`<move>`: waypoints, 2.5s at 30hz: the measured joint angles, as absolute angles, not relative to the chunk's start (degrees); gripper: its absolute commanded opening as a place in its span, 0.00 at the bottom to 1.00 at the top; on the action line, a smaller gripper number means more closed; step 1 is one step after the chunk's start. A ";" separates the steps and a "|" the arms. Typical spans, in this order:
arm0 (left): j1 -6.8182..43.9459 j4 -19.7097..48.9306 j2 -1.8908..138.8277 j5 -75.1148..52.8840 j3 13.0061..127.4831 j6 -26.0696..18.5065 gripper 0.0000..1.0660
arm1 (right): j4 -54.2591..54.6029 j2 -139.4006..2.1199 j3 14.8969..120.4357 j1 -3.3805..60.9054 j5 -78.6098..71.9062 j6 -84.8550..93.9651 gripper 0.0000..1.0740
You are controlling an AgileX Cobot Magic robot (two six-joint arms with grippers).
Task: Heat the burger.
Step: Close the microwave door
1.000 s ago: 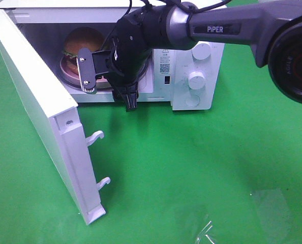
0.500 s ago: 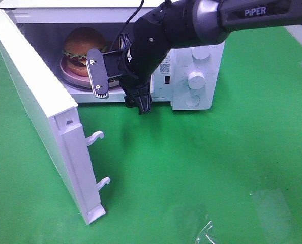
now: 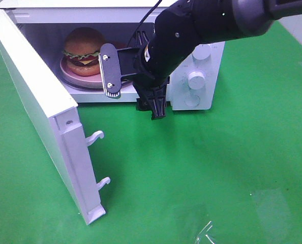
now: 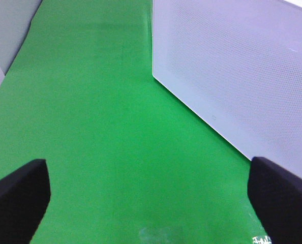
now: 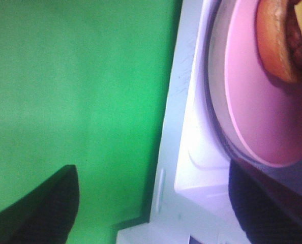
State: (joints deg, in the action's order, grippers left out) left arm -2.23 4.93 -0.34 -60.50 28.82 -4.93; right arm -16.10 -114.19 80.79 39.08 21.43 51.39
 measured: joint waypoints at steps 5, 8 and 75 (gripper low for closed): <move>-2.23 4.93 -0.34 -60.50 28.82 -4.93 0.92 | -17.76 -110.24 77.75 39.08 21.37 42.69 0.71; -2.23 4.93 -0.34 -60.50 28.82 -4.93 0.92 | -18.74 -106.86 75.34 39.08 22.29 35.18 0.71; -2.23 4.93 -0.34 -60.50 28.82 -4.93 0.92 | -11.75 -31.97 32.89 20.17 58.38 -13.87 0.71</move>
